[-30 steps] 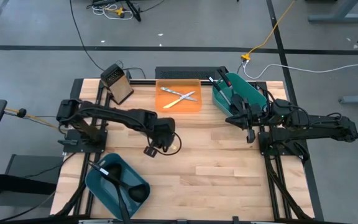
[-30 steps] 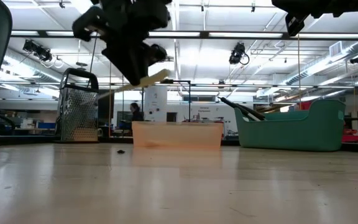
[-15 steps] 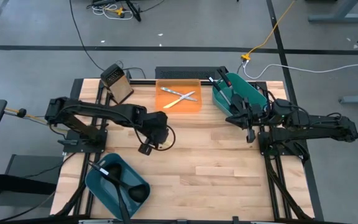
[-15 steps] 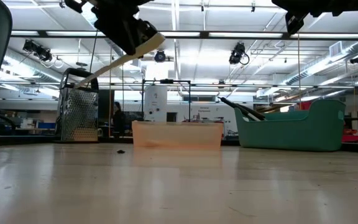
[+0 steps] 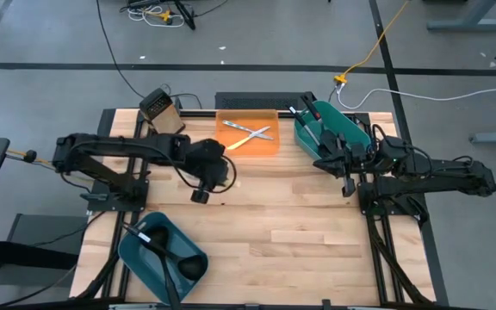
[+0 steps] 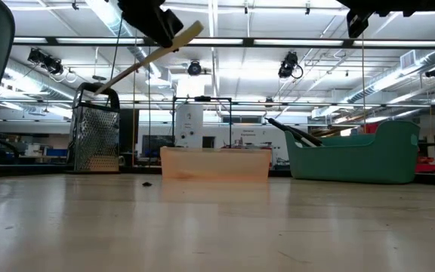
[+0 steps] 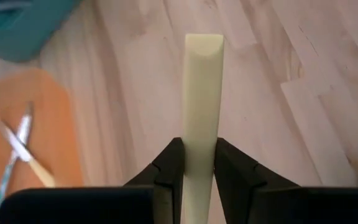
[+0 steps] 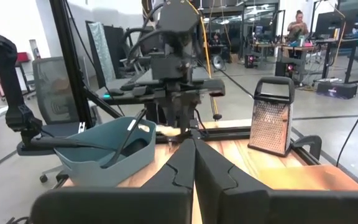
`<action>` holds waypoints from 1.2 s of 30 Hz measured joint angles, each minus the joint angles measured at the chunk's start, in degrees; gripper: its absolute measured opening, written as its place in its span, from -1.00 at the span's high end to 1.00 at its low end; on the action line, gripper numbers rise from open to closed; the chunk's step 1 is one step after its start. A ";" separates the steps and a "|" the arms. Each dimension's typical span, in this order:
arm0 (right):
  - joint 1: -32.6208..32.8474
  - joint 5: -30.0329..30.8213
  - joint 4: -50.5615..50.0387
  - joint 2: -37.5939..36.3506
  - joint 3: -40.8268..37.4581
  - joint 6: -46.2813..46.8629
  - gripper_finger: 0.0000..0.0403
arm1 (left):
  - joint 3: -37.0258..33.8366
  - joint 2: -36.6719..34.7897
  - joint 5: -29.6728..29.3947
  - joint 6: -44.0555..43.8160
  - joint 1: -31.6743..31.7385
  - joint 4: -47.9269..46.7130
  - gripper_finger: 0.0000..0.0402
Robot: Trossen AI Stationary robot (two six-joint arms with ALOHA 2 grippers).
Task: Pick & Place Kitchen Items
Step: Put the yellow knife into the orange bin
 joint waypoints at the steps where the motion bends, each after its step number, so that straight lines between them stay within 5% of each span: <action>1: -0.02 -0.02 0.06 0.00 0.00 0.00 0.96 | 0.01 -0.38 -0.04 -0.22 0.34 0.58 0.64; 11: -0.02 1.92 -1.12 -0.05 3.00 -0.01 0.96 | 0.56 -2.30 -0.36 -1.97 5.48 1.20 0.64; 23: -0.02 4.80 -16.38 -0.04 13.72 -1.86 0.96 | 4.92 -2.28 -0.31 -1.23 10.47 1.32 0.64; 36: -0.02 4.90 -18.30 -0.02 15.19 -1.79 0.96 | 7.17 -2.22 0.36 -2.16 12.82 1.40 0.64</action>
